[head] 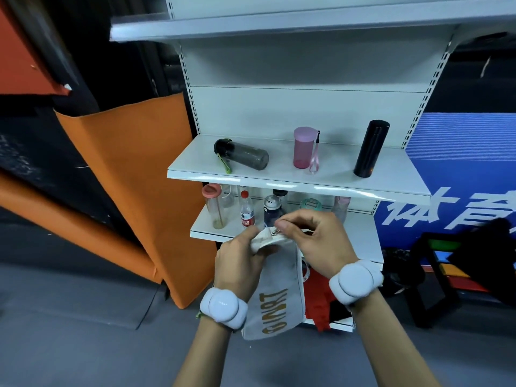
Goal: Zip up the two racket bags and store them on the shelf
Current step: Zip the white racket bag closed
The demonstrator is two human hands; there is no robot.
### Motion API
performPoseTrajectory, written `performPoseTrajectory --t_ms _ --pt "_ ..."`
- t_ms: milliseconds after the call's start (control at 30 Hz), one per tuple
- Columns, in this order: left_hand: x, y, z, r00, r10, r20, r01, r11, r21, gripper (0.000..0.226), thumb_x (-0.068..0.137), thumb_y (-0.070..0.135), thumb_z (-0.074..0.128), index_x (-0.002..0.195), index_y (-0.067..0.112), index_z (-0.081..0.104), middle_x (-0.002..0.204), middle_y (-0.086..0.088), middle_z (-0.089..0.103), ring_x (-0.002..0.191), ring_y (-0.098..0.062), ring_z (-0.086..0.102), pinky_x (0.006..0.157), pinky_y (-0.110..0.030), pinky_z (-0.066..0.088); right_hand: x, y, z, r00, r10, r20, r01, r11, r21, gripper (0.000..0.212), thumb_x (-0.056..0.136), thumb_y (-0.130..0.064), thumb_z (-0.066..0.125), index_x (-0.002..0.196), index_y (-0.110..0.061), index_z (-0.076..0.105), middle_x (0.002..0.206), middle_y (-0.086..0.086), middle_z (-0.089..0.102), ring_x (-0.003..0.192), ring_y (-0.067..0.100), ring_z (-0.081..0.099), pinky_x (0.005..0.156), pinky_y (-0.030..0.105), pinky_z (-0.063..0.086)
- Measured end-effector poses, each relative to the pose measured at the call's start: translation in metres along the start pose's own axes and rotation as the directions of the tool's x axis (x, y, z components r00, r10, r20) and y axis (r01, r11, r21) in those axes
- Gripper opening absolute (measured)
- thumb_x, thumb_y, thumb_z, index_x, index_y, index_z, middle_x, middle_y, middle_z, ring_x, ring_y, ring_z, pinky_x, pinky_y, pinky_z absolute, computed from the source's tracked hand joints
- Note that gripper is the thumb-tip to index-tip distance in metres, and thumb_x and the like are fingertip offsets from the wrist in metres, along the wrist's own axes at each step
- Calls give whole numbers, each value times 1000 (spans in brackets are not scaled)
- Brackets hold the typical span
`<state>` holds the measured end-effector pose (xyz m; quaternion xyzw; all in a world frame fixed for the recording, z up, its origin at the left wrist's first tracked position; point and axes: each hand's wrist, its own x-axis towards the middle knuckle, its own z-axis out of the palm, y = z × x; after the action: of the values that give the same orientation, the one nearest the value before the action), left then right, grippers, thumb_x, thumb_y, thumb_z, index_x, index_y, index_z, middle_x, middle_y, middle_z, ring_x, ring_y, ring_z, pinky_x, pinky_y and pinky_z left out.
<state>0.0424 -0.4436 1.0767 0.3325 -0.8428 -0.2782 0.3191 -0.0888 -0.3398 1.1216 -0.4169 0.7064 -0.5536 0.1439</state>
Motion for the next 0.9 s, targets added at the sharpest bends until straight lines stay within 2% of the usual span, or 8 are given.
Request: performPoseTrajectory --t_ms 100,167,233,367,433,600,767,900 --pt "-1 2 0 1000 -12 -5 12 1000 18 23 83 47 73 93 30 62 74 5 71 74 -25 65 60 -36 50 -2 -3 8 993 34 -113 -53 985 -163 7 86 -24 72 80 -20 74 77 -12 74 74 0 67 68 1 43" --pt "-1 2 -2 1000 -16 -19 17 1000 24 23 83 49 72 92 30 62 74 5 71 74 -26 65 60 -37 50 -3 -3 8 983 68 -168 -106 969 -224 12 88 -25 69 80 -18 73 77 -12 73 73 2 65 63 0 38" --pt "0 1 -5 999 -20 -35 21 1000 17 24 84 51 70 92 30 61 73 5 71 73 -25 64 61 -37 51 -2 -1 6 971 111 -210 -163 954 -250 14 90 -28 66 82 -17 71 79 -11 72 76 6 64 63 8 37" --pt "1 4 -9 999 -13 -40 13 1000 16 23 85 50 69 88 29 60 72 5 69 72 -25 62 62 -37 50 -1 8 7 952 198 -234 -248 945 -212 16 93 -29 61 87 -15 67 85 -3 73 82 18 69 81 30 51" --pt "1 5 -10 999 -8 -40 8 1000 15 22 87 47 69 87 28 59 71 4 68 71 -25 61 61 -38 49 0 12 10 945 238 -226 -282 941 -189 17 95 -30 58 90 -15 64 87 3 73 86 25 70 85 38 53" --pt "0 7 -13 999 0 -47 1 1000 26 17 88 37 70 86 24 60 72 3 68 71 -26 60 61 -39 49 2 21 15 929 318 -189 -343 932 -118 17 95 -33 54 90 -17 59 90 6 73 89 29 70 88 44 53" --pt "-3 7 -19 997 15 -69 -13 1000 23 14 88 35 70 85 25 60 70 4 67 71 -25 60 61 -38 48 6 36 19 906 385 -176 -402 913 -73 16 94 -27 56 78 -23 54 91 10 73 90 32 70 89 48 54" --pt "1 10 -32 992 33 -125 -40 998 -51 19 87 43 71 81 31 57 63 16 60 65 -6 55 56 -17 39 5 60 27 878 452 -161 -469 879 -89 13 92 -21 57 87 -10 61 91 11 73 89 35 69 86 48 55"
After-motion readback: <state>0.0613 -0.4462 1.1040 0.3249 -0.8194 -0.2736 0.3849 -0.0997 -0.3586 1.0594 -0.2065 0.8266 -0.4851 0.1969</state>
